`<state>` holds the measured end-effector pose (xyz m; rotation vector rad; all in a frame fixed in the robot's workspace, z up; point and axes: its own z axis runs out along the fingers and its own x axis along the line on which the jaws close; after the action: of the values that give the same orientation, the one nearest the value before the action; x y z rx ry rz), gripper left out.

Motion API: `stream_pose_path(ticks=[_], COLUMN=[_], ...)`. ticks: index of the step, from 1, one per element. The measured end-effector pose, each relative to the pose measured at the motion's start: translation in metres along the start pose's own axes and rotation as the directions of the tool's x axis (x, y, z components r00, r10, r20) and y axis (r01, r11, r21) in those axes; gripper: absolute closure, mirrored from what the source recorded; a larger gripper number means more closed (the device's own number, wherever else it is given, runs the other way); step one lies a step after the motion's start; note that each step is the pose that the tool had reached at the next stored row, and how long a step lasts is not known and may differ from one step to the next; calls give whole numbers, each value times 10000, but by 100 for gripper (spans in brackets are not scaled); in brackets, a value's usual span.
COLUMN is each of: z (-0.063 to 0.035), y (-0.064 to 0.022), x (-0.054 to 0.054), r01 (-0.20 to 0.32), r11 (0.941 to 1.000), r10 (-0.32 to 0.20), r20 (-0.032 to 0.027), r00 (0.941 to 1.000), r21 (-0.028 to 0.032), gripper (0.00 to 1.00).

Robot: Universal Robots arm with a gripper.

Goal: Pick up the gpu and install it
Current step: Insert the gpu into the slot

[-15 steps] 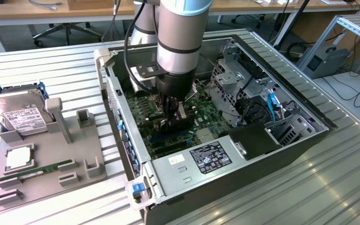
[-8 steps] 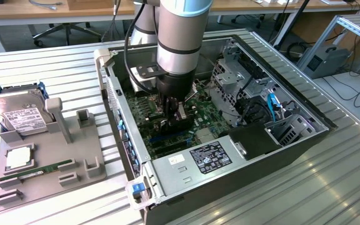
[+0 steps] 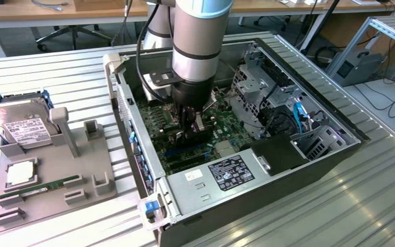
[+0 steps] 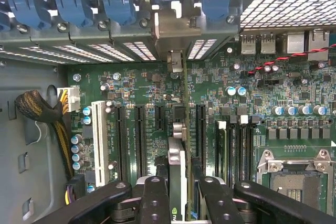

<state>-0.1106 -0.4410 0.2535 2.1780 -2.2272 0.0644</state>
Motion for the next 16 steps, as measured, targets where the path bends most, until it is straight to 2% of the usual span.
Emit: stream_pose_path(ticks=[5,6,7,8,13,16], z=[3,3,2,1,-6,-58], y=[-1,0,0,0,0,-1], x=[-1,-1,-1,0,1,2], r01=[-1,0,0,0,0,1], r11=[10000,10000,10000,10000,10000,10000], r10=[1,0,0,0,0,-1], r20=[8,6,3,3,-4,-2], r00=[10000,10000,10000,10000,10000,10000], r21=[5,3,1,1,-2,0], gripper=[72,66,66,59,59,59])
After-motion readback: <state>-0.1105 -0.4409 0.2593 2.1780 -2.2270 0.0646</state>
